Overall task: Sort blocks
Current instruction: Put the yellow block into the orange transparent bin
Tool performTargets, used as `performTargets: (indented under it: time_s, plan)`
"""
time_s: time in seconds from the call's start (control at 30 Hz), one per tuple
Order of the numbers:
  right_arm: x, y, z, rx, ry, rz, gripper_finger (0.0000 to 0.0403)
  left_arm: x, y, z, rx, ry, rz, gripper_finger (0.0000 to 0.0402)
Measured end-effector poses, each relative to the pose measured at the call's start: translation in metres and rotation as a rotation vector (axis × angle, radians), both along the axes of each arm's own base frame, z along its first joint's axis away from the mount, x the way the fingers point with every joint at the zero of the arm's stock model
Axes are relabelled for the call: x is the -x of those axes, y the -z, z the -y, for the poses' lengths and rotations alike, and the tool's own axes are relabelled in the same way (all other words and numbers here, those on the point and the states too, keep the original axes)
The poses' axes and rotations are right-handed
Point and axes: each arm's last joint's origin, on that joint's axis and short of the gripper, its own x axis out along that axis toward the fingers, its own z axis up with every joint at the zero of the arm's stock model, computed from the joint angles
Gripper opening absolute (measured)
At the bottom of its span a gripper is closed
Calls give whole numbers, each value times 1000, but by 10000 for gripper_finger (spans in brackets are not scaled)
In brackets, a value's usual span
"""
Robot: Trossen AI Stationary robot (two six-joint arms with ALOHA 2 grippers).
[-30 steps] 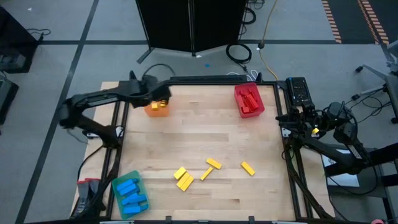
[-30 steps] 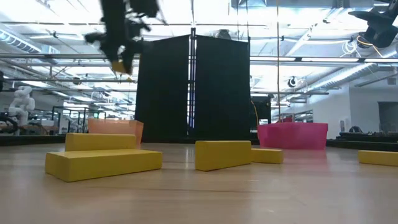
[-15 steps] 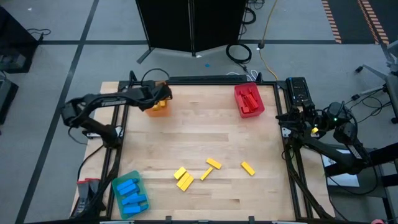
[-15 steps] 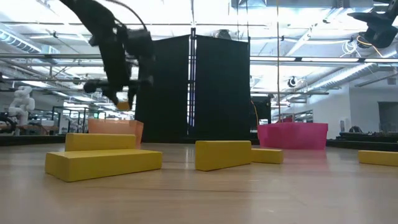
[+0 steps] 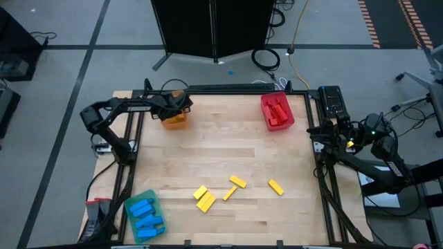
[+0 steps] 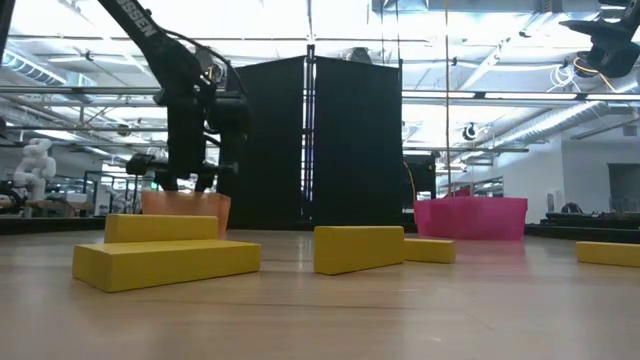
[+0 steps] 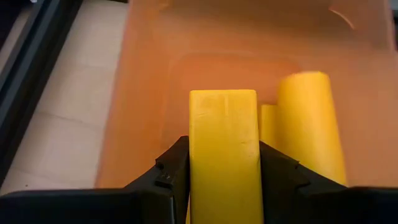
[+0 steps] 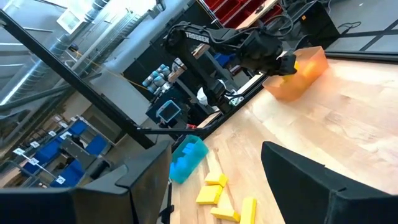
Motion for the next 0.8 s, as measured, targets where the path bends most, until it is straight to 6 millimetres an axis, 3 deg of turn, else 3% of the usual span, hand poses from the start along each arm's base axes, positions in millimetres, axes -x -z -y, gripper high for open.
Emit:
performTargets:
  time_s: [0.13,0.33,0.43,0.6,0.8]
  plan:
    - [0,0,0,0,0,0,249,4,0,-4,2,-20,1,143]
    - [0,0,0,1,1,0,249,6,1,-8,57,34,1,289]
    - [0,0,0,5,0,0,249,5,0,-8,103,116,-11,335]
    - [0,0,0,7,0,-1,249,-5,-18,-12,139,257,3,353]
    - [0,0,0,7,1,0,249,-18,-67,-11,138,415,-30,355]
